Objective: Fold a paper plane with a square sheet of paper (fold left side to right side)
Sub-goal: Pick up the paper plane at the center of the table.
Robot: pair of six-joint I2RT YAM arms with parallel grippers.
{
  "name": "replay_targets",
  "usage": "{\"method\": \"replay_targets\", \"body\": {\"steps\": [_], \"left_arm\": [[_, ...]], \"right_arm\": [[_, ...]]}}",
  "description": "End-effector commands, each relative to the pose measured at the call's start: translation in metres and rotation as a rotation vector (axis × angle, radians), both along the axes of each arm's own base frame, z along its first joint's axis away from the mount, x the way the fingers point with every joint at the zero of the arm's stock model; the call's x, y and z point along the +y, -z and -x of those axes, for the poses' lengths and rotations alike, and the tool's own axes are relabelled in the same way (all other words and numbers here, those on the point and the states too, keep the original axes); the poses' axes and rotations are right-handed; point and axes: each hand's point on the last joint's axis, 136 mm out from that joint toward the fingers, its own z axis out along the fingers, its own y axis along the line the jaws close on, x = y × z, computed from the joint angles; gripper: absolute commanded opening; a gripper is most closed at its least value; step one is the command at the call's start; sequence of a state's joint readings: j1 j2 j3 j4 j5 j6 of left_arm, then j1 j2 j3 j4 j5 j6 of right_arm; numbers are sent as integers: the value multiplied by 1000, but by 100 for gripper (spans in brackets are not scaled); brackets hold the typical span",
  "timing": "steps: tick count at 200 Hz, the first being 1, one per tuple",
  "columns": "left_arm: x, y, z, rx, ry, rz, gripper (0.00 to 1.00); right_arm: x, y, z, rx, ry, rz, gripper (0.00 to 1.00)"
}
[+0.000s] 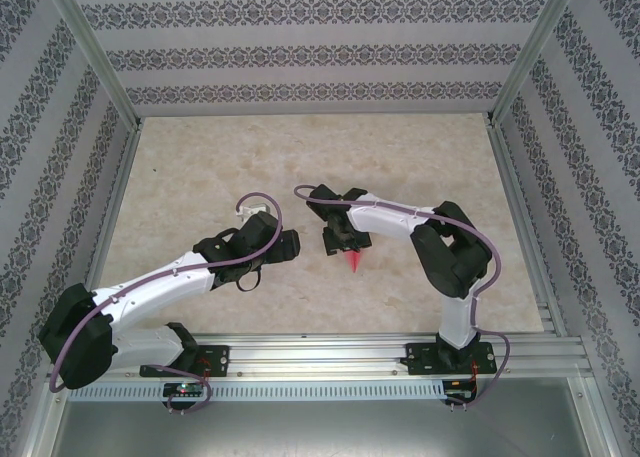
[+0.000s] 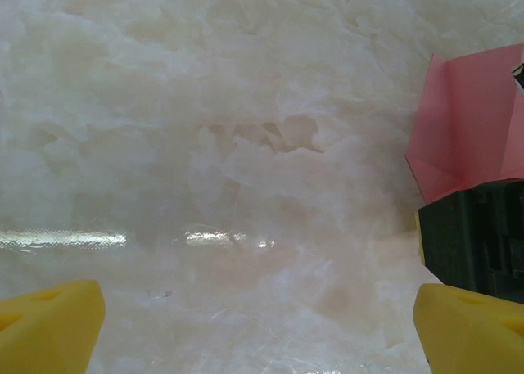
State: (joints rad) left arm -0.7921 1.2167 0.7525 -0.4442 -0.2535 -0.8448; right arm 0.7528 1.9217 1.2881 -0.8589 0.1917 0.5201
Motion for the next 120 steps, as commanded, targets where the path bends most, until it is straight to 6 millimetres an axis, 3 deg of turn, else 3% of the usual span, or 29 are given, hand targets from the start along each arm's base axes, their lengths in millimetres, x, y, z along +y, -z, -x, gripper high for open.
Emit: {"method": "replay_targets", "body": {"steps": [1, 47, 120], "left_arm": [[8, 4, 0, 6, -8, -45, 97], [8, 5, -1, 12, -7, -53, 97], [6, 5, -1, 17, -3, -53, 97]], "right_arm": [[-1, -1, -4, -17, -30, 57, 64], [-6, 0, -5, -18, -39, 86, 57], [-11, -15, -6, -63, -24, 55, 44]]}}
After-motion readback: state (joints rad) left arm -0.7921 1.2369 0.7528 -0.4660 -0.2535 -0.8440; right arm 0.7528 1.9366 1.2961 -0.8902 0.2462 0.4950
